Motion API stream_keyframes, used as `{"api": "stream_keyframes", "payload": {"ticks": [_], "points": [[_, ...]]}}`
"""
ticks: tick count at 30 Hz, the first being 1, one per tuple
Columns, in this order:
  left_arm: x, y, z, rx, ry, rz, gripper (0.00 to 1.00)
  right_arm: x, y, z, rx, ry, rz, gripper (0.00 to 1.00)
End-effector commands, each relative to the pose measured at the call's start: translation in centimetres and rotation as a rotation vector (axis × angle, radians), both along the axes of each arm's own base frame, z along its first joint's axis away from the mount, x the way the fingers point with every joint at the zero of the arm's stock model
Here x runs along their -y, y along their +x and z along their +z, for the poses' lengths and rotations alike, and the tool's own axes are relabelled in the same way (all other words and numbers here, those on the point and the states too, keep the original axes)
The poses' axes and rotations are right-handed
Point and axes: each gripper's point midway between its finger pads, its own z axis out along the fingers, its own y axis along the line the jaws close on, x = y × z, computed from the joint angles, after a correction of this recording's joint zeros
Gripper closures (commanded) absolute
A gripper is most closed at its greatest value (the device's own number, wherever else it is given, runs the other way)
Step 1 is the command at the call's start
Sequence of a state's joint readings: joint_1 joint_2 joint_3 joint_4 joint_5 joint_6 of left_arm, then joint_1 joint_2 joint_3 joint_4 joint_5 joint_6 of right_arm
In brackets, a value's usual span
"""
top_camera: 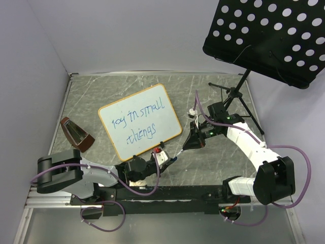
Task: Write a sentence on the whiteboard
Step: Insert the whiteboard marker without the cap into the pen cap.
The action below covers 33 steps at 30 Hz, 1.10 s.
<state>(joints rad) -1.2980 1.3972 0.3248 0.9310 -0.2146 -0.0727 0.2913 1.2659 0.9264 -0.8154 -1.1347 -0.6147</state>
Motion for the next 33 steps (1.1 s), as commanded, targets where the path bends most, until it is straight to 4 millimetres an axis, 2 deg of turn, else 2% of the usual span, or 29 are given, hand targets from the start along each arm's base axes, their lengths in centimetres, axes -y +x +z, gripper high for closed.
{"api": "stream_keyframes", "payload": {"ticks": [1,5,13,33], "points": [[0.3,-0.3,3.3,0.012,-0.131,-0.004,0.99,-0.4,0.0,-0.3,0.002,0.001,0.014,1.0],[0.0,-0.2,3.4,0.004,-0.146,0.006,0.99,-0.4,0.2,-0.1,0.018,0.004,0.009,1.0],[-0.5,-0.4,2.2,-0.023,-0.127,0.013,0.99,-0.4,0.0,0.4,0.031,0.019,0.01,1.0],[0.2,-0.3,2.7,-0.021,-0.131,0.008,0.99,-1.1,-0.7,0.2,-0.003,0.027,0.046,1.0]]}}
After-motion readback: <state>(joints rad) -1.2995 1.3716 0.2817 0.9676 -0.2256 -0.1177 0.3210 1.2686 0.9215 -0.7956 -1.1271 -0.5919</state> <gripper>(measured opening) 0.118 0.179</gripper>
